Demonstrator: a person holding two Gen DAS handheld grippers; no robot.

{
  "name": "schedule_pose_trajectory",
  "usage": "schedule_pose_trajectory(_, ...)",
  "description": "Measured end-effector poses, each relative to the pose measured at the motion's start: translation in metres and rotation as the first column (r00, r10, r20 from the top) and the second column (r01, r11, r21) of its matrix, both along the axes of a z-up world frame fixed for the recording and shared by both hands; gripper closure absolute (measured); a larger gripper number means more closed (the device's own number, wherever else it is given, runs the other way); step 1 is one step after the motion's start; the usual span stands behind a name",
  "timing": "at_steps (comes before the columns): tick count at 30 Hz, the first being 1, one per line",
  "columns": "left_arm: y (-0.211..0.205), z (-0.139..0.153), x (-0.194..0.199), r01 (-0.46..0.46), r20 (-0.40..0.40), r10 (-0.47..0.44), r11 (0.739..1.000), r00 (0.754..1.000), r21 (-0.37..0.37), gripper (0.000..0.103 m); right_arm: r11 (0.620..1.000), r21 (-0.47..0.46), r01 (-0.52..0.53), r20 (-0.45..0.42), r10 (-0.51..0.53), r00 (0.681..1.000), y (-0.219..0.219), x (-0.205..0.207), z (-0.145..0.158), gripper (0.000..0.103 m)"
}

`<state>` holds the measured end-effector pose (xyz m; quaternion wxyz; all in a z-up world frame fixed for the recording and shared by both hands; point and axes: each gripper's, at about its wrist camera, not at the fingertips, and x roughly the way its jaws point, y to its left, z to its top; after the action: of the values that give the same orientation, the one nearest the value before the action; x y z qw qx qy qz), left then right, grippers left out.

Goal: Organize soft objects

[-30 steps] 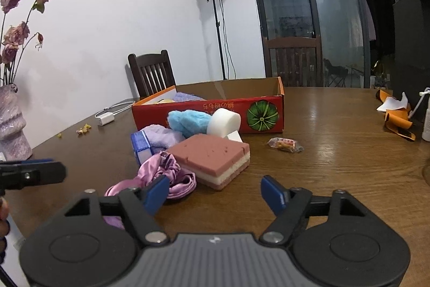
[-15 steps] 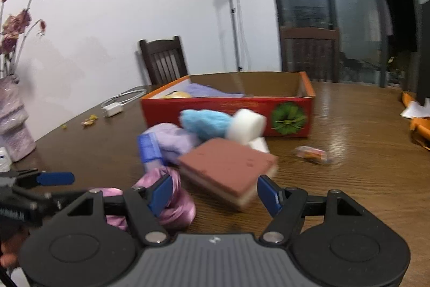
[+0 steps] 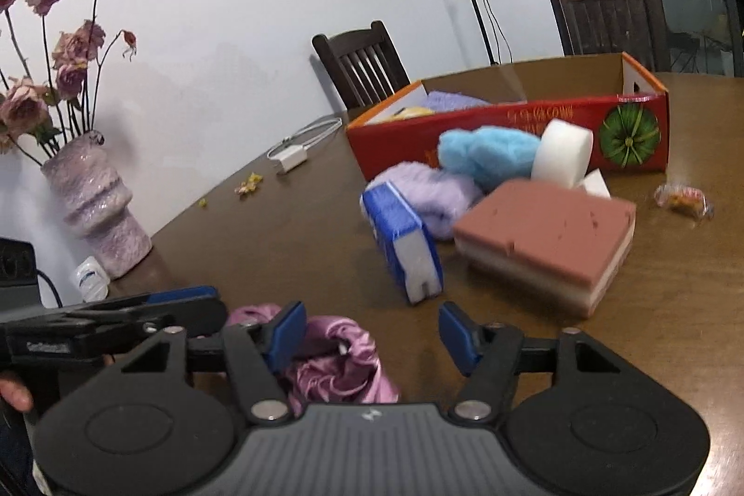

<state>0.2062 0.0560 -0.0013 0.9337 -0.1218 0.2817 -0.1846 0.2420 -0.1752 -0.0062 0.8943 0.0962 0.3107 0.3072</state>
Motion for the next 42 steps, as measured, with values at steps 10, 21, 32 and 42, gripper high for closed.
schedule_pose_trajectory(10, -0.017, -0.002, -0.02, 0.023, 0.014, -0.023, 0.999, 1.0, 0.048, 0.074, 0.992, 0.106, -0.07, -0.081, 0.079, 0.994, -0.001, -0.009, -0.012, 0.079)
schedule_pose_trajectory(21, -0.029, 0.014, -0.022, 0.092, 0.067, -0.093, 0.996, 0.993, 0.023, 0.078, 0.995, 0.047, -0.09, 0.003, 0.09, 0.996, -0.011, -0.027, 0.009, 0.084)
schedule_pose_trajectory(32, -0.056, 0.102, 0.119, 0.218, 0.176, -0.214, 0.976, 0.961, -0.005, 0.077, 0.997, 0.04, -0.058, 0.175, 0.05, 0.983, -0.061, 0.079, 0.101, 0.084)
schedule_pose_trajectory(42, -0.103, 0.111, 0.366, 0.211, 0.015, -0.211, 0.977, 0.977, 0.024, 0.077, 0.999, -0.037, 0.026, 0.022, -0.025, 0.999, -0.09, 0.321, 0.127, 0.084)
